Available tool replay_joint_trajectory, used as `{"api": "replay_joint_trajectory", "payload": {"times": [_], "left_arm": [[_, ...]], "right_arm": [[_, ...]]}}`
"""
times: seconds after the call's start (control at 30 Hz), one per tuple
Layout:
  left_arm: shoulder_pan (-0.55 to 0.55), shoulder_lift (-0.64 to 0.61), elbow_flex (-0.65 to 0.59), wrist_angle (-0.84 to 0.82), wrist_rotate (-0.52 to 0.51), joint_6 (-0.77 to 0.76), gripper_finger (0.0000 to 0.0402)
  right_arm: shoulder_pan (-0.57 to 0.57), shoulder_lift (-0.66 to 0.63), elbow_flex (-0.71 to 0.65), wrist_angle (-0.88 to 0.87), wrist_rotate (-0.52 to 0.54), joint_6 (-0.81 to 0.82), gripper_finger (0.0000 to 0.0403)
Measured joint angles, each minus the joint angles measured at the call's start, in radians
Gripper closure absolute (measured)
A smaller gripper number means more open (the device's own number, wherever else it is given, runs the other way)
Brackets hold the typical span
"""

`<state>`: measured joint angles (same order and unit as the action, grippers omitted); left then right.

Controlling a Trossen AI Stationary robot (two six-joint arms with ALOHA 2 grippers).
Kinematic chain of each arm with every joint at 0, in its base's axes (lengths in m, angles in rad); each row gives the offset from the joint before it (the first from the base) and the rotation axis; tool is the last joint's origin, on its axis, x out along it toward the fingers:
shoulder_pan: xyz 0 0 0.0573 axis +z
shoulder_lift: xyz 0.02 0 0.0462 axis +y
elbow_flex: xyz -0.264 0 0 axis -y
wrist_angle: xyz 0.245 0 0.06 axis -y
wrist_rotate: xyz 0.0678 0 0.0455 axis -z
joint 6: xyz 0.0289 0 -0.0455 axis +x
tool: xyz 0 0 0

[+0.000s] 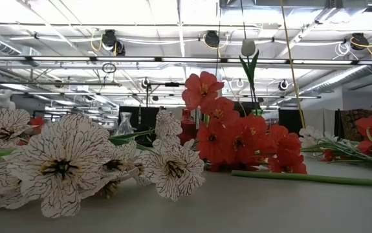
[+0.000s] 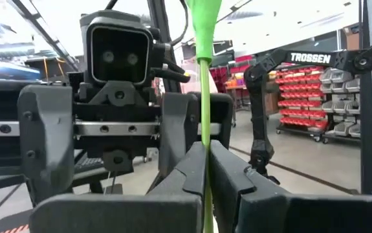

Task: Sort flowers into vase by color
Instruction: Put the top white tulip into the green vase

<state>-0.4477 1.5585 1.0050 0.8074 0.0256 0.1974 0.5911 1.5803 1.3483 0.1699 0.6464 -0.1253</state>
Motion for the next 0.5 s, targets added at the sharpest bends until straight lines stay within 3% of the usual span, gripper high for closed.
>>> {"api": "replay_joint_trajectory", "payload": {"times": [0.5], "left_arm": [[-0.010,-0.018,0.001,-0.012,0.096,0.019,0.0388]], "right_arm": [[0.057,-0.010,0.000,0.118,-0.060,-0.034,0.0181]]}}
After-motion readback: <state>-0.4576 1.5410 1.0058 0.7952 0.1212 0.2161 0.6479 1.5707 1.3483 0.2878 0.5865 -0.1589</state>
